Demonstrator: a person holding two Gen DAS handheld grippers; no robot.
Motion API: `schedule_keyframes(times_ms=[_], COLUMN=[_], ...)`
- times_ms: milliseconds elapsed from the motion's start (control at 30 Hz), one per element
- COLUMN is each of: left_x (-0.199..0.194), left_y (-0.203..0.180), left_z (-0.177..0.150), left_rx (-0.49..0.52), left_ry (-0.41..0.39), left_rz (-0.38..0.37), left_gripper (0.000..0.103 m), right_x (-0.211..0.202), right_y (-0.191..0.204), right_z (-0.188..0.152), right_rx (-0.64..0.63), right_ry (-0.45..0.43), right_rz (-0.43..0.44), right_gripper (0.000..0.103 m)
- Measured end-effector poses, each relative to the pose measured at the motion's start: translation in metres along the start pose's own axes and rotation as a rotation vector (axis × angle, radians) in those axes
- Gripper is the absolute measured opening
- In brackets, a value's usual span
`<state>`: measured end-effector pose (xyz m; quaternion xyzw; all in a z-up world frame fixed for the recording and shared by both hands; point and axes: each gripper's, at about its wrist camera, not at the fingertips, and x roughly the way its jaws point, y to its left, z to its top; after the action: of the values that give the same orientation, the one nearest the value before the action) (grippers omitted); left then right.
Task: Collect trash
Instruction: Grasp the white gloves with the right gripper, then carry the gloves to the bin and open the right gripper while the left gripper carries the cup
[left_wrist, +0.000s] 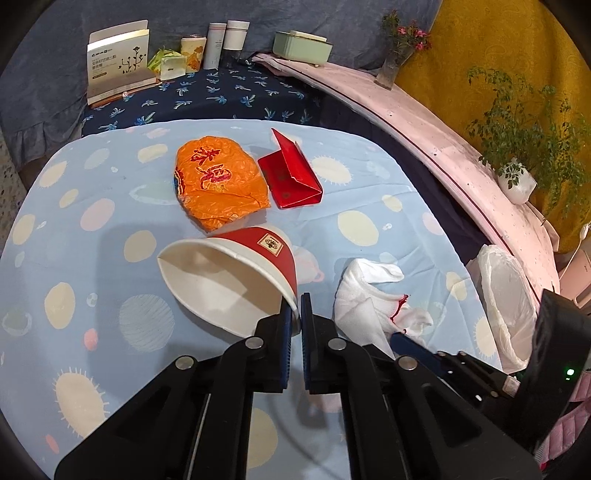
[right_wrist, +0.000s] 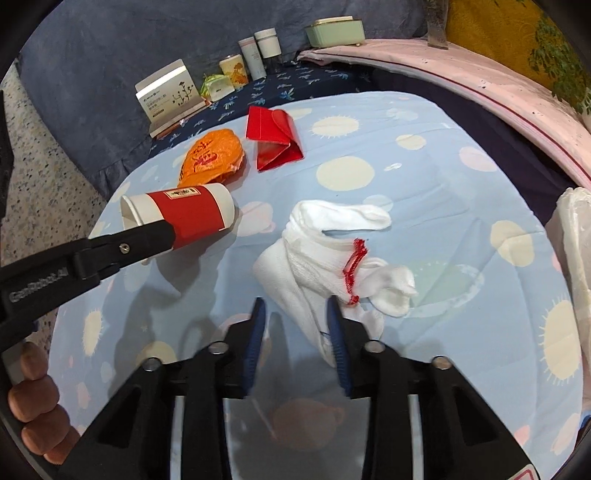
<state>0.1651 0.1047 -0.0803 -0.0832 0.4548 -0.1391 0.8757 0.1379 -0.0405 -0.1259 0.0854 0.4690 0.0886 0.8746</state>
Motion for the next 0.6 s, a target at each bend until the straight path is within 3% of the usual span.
schedule_keyframes(times_ms=[67,100,600], left_x=[-0.001,-0.002,-0.029], left_y=[-0.001,-0.003,-0.063], left_z=[0.000,0.000,0.006], left_rx=[0.003,0.007,0.091], left_ry=[0.000,-0.002,-0.055], left_rz=[-0.003,-0.006,-0.059], left_gripper=[0.004,0.004,0.004], right_x=[0.004,0.003,-0.109], right_y=[0.000,-0.001,-0.043], right_z=[0.000,0.000,0.032], right_rx=[0.004,0.006,0.104], right_ry=[0.015,0.014,-0.256], right_rz=[-0.002,0.002,-0.015], right_gripper=[0.005,0.003,0.003])
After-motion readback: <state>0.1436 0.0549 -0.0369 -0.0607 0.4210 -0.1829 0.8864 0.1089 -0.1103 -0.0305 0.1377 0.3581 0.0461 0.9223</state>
